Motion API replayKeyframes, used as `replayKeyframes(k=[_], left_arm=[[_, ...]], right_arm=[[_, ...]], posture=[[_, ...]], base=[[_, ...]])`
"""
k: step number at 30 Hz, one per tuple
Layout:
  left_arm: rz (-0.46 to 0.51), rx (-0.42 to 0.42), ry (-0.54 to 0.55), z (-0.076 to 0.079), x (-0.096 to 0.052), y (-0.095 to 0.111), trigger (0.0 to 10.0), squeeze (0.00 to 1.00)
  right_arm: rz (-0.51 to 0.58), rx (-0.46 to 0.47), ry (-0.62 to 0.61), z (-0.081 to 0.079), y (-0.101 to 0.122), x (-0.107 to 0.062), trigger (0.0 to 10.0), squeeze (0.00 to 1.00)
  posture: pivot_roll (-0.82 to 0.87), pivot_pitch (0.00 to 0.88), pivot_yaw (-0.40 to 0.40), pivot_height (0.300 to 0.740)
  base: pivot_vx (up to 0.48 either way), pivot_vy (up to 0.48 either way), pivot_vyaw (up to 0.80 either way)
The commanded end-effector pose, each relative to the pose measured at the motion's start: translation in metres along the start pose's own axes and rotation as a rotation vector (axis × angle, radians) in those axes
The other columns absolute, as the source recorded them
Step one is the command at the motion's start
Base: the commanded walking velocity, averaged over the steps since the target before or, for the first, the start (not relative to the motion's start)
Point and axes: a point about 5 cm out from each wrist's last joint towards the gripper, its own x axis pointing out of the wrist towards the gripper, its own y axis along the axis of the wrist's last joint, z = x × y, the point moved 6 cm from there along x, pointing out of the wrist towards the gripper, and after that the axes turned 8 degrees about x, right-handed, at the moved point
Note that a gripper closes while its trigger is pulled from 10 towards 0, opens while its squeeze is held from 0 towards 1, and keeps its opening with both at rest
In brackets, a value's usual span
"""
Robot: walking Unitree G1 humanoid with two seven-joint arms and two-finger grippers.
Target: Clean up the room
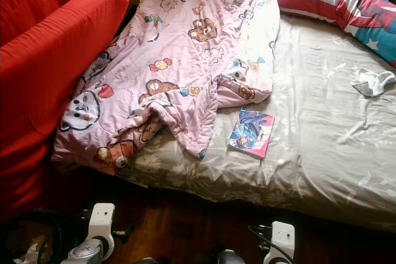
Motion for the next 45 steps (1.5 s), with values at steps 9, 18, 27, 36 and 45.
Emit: replayKeyframes(k=[9,18,27,36,45], left_arm=[[-0.039,-0.018,0.002,0.000,-0.002,-0.012,10.0,0.00],[-0.037,-0.025,0.005,-0.001,-0.002,-0.011,10.0,0.00],[-0.039,-0.034,0.010,-0.002,-0.002,-0.013,10.0,0.00],[-0.022,-0.025,0.007,-0.002,-0.002,-0.008,10.0,0.00],[0.147,-0.047,0.019,-0.013,0.003,0.040,10.0,0.00]], right_arm=[[-0.044,0.032,-0.025,0.005,-0.014,-0.003,10.0,0.00],[-0.033,0.027,-0.027,0.005,-0.011,-0.002,10.0,0.00],[-0.013,0.048,-0.060,0.011,-0.006,-0.002,10.0,0.00],[-0.004,0.057,-0.058,0.007,-0.002,0.000,10.0,0.00],[0.110,0.029,0.012,-0.012,0.031,0.005,10.0,0.00]], posture=[[0.07,0.195,0.036,0.740],[0.07,0.207,0.034,0.740],[0.07,0.214,0.034,0.740],[0.07,0.214,0.035,0.740],[0.08,0.201,0.031,0.740]], base=[[0.280,0.000,-0.35],[0.300,0.000,-0.09],[0.299,0.000,0.00],[0.194,0.000,-0.42],[0.000,0.000,-0.23]])
